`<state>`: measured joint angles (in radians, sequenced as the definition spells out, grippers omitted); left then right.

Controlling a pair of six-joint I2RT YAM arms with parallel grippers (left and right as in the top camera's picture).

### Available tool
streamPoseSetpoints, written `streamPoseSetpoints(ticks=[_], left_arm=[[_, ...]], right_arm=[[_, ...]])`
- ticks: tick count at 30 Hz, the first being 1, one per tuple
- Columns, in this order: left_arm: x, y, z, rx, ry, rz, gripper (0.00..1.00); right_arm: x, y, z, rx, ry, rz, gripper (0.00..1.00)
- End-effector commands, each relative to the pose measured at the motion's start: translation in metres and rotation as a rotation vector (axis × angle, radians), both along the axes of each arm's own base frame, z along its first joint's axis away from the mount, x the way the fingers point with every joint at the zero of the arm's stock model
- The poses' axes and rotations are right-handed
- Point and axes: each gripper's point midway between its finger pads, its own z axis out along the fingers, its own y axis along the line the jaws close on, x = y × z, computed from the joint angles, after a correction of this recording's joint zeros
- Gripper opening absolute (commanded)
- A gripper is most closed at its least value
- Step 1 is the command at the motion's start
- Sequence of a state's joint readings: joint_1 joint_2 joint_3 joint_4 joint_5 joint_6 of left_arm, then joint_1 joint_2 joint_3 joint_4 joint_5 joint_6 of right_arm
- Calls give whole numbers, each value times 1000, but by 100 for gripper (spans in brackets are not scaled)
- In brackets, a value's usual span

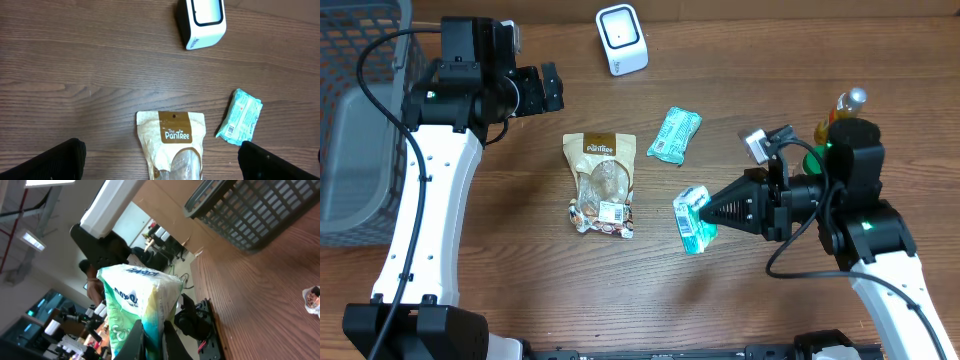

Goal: Scan the item barcode
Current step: 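Lift the Kleenex pack and rotate it with the right gripper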

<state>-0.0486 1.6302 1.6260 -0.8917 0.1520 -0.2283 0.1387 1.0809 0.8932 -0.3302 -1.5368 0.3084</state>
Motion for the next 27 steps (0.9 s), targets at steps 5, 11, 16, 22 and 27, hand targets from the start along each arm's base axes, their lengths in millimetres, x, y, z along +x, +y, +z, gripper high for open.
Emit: streamPoseSetpoints(ticks=[5, 11, 16, 22, 27], left_arm=[[2, -1, 5, 18, -18, -18, 100], [2, -1, 5, 18, -19, -18, 99], [2, -1, 5, 18, -18, -18, 100], [2, -1, 5, 18, -18, -18, 99], [2, -1, 5, 18, -18, -18, 100]], right_arm=[[-8, -2, 6, 16, -9, 26, 5], [-8, -2, 6, 16, -9, 26, 6], [-8, -2, 6, 16, -9, 26, 8], [-8, -2, 6, 16, -9, 26, 8], [-8, -2, 6, 16, -9, 26, 8]])
